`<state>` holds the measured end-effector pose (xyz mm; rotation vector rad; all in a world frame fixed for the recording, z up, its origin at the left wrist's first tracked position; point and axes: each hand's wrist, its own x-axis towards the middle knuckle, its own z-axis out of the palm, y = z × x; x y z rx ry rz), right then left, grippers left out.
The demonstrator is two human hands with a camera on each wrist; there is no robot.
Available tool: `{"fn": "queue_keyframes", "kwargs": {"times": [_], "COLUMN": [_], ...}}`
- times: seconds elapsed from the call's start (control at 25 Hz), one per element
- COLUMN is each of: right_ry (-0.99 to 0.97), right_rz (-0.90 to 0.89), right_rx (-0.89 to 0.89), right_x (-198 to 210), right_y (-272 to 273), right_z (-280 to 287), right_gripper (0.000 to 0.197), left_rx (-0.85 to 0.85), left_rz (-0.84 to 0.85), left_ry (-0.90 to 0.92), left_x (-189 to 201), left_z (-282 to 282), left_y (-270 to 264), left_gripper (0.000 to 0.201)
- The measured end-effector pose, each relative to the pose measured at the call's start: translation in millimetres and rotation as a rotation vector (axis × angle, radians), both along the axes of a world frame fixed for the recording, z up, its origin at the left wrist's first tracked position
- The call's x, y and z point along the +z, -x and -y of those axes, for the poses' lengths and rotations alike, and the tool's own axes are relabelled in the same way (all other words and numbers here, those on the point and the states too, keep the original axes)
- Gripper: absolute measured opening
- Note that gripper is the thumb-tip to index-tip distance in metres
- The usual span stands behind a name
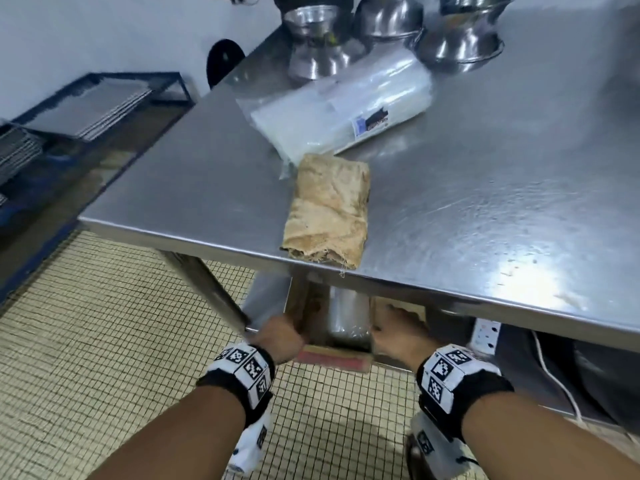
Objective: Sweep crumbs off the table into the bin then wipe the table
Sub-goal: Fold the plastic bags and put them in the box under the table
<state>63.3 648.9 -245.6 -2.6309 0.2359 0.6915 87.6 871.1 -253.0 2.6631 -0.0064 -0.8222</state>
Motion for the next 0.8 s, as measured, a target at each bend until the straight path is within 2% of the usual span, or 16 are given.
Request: {"fn": "queue_keyframes", "kwargs": {"times": [0.08,0.2,0.32,0.44,0.52,0.8], "right_ry": [-0.011,0.011,-0.015,-0.042,-0.032,-0.047], "right_rz": [-0.015,0.014,0.089,0.169,0.209,0.283], "right_rx": [-0.014,-0.032,-0.081,-0.086,-0.095,-0.111], "right_x": [38.8,99.2,157.9,204.8,231.8,269.7], "right_y": [26.1,61.0,68.4,55.4,40.2,-54.2], "right_z": [-1.7,-4.6,-6.0,0.6,6.8,39.3], "right_gripper": [0.035,0.039,0.048,0.043,0.048,0.056], "left_rx": [0.036,0.003,-0.015,-0.022,-0.027,-0.037], "left_rz": [-0.007,0.048,0.114,0.189,0.221,0.289], "left_ry": [0.034,0.094,0.135,0.184,0.195,0.195], "left_x": [43.9,114.3,176.1,224.8,251.8,298.9], "left_z": [-3.9,-7.9,-11.2,-9.1,-3.7,28.8], "left_y": [21.4,48.3,49.3,36.1,20.8,-62.3], "left_gripper": [0.037,0.051,0.058,0.049,0.05,0.057]}}
